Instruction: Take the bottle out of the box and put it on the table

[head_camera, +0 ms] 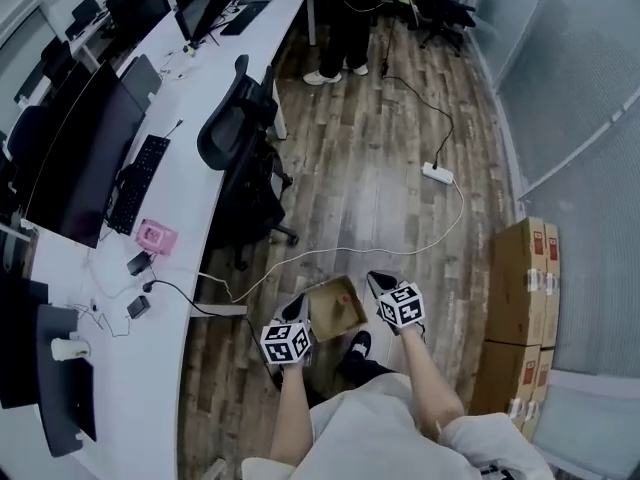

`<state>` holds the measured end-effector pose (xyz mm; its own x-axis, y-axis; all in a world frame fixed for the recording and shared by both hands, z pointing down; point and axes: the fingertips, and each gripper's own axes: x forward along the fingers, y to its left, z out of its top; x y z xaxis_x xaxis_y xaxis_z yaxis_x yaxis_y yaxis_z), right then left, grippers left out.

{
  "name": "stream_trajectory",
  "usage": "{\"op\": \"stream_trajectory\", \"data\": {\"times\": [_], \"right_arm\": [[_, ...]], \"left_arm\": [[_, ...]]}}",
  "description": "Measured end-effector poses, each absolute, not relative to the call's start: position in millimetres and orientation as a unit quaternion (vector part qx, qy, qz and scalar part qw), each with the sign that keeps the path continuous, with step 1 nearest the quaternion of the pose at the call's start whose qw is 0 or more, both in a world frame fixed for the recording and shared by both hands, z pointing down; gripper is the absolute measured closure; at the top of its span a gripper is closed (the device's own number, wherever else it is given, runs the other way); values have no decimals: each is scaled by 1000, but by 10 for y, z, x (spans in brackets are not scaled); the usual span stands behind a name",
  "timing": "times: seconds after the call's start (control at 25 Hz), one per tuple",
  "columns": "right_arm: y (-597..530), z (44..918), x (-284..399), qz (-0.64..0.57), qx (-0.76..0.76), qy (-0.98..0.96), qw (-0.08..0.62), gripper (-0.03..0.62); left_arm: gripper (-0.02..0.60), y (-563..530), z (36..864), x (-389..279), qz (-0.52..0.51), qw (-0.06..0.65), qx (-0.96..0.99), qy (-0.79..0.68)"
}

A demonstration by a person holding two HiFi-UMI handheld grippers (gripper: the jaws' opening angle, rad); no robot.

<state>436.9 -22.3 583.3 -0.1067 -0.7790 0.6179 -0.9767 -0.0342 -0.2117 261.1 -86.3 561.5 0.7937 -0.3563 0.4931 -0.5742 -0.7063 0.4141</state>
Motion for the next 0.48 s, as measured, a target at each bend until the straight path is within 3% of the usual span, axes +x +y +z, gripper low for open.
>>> {"op": "stream_trajectory", "data": {"times": [0.48], "right_arm": [[-533,7471,3955,313,577,-706,264,555]], "left_arm": [[569,-1034,7061,2289,231,293,873,-314]]}}
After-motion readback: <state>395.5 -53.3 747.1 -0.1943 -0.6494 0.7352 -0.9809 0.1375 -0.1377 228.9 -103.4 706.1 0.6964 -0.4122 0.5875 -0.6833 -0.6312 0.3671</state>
